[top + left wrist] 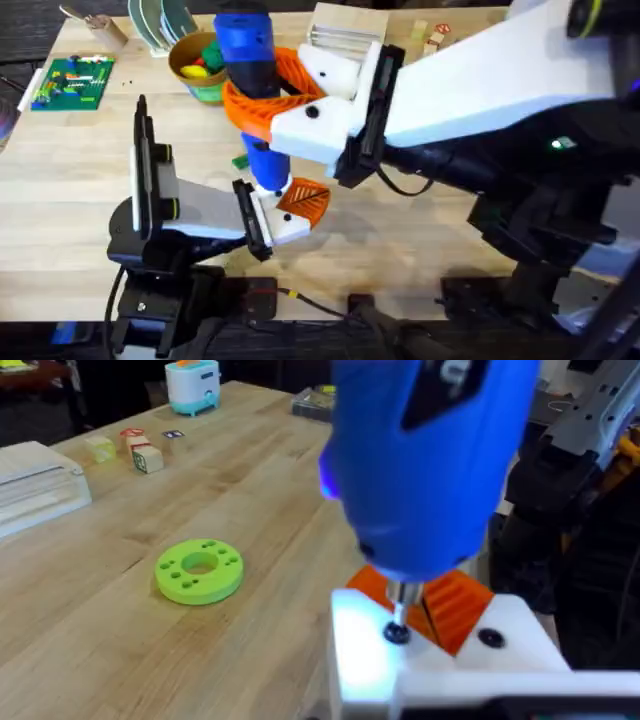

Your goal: Pick up the gripper from the table and insert it into the empty holder that is missing its gripper. Then pick up a screw, insert it into the mounting hole, and use the screwdriver to tighten it. Finally, clean up the table by picking up the vegetable and placing it into the bucket.

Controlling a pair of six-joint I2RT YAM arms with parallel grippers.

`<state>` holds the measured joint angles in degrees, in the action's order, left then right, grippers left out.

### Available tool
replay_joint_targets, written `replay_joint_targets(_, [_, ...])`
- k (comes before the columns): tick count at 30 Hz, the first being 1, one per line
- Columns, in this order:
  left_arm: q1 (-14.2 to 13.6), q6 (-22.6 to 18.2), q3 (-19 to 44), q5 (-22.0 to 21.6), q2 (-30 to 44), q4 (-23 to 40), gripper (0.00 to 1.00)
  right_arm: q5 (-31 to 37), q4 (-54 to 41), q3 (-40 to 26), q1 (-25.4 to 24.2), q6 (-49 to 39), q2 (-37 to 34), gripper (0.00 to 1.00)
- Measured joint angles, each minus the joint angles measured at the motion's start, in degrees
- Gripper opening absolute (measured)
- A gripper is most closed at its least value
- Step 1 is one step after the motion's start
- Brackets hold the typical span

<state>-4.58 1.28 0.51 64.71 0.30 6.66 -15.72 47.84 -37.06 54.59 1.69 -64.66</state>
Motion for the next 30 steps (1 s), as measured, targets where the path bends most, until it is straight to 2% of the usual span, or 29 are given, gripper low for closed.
replay_joint_targets(7, [0.0, 0.0, 0.0, 0.0, 0.0, 0.0, 0.013, 0.0, -0.2, 0.0, 0.0, 0.0, 1.7, 0.024])
replay_joint_targets(30, [0.0, 0.0, 0.0, 0.0, 0.0, 0.0, 0.013, 0.3, -2.5, 0.0, 0.0, 0.0, 0.8, 0.024])
